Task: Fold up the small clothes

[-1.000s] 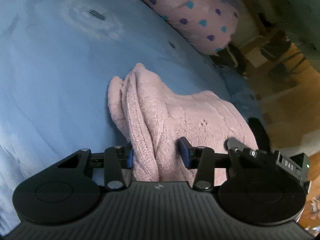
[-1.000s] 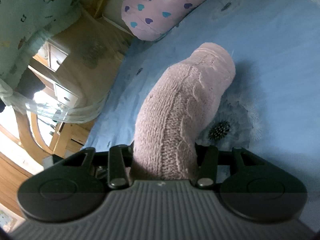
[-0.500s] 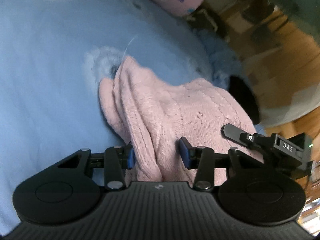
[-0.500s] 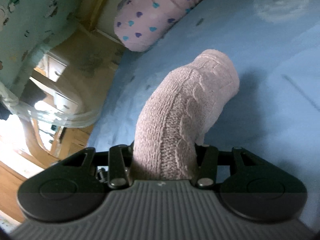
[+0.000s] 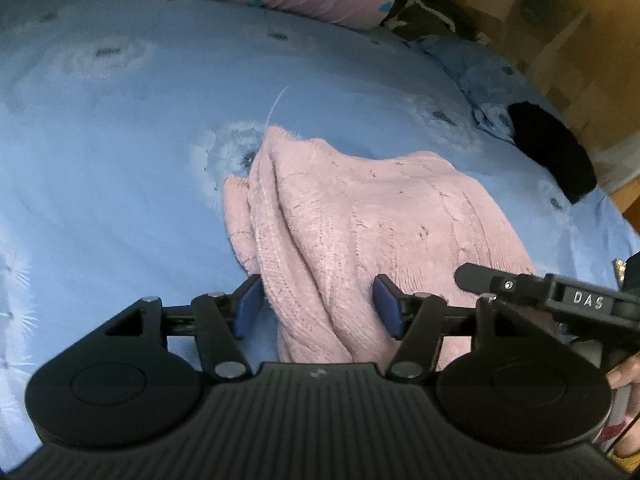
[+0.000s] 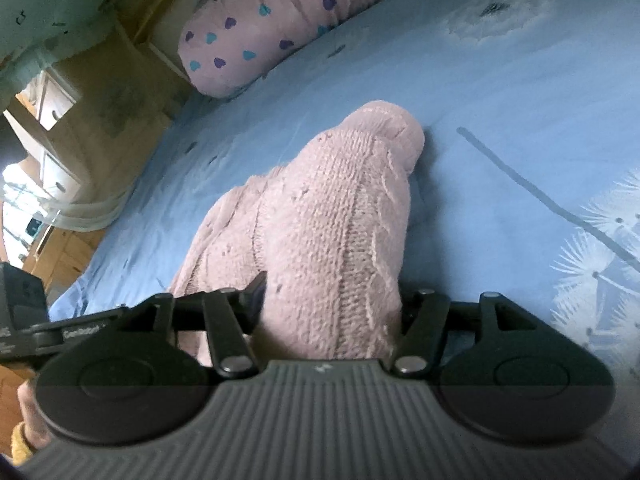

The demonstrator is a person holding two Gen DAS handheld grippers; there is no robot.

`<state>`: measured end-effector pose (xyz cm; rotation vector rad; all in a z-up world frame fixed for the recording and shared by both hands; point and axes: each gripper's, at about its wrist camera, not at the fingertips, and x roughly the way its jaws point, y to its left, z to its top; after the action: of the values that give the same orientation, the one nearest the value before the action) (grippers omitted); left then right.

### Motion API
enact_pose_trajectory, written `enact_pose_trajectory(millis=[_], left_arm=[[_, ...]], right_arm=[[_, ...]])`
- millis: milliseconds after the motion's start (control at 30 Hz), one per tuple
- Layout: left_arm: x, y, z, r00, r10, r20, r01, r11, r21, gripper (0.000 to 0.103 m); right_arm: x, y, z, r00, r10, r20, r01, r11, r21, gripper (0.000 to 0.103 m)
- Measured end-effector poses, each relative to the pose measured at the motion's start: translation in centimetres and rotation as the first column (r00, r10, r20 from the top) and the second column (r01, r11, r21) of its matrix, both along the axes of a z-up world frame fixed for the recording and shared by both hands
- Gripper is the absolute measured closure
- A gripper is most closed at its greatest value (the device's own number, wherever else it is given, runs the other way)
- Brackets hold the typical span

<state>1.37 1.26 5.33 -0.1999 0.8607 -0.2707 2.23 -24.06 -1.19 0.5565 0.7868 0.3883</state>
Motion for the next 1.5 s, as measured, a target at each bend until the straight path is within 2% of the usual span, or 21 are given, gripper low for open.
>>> enact_pose_trajectory(millis=[167,300,500,733,900,1500], left_arm=[[-1.6,-1.0,1.4,1.000,-0.005,0.015,0.004,0.999,0.041,0.032],[-3.4,-1.2,2.0,1.000,0.014,0.025,-0.016,0.997,0.076,0.024],[-6.3,-1.9,2.8,0.997,0.034,0.071,-0.045,0.985,0.168,0.017],[-8.8,-2.2,3.1,0.996,0.055,0.072,-0.068,0.977,0.200,0.009],[-9.8,-2.8,2.4,0.995,0.069,0.067,-0.081,0.976,0.204,0.003],[-9.7,-4.7,-2.2,0.993,0.115,-0.020,-0.105,0.951,0.290,0.003]], right_arm=[[-1.9,-0.3,1.8,0.997,-0.057,0.057,0.059,0.997,-0.039,0.040],[-4.1,-0.5,3.3,0.988,-0.083,0.134,0.098,0.989,-0.113,0.041],[-6.7,0.0,4.2,0.975,-0.076,0.210,0.121,0.970,-0.213,0.041],[-9.7,0.6,4.6,0.961,-0.045,0.273,0.125,0.951,-0.284,0.041],[-10.7,1.2,4.0,0.961,-0.031,0.274,0.121,0.940,-0.320,0.035],[-11.7,3.1,0.0,0.971,-0.005,0.238,0.101,0.915,-0.390,0.034]])
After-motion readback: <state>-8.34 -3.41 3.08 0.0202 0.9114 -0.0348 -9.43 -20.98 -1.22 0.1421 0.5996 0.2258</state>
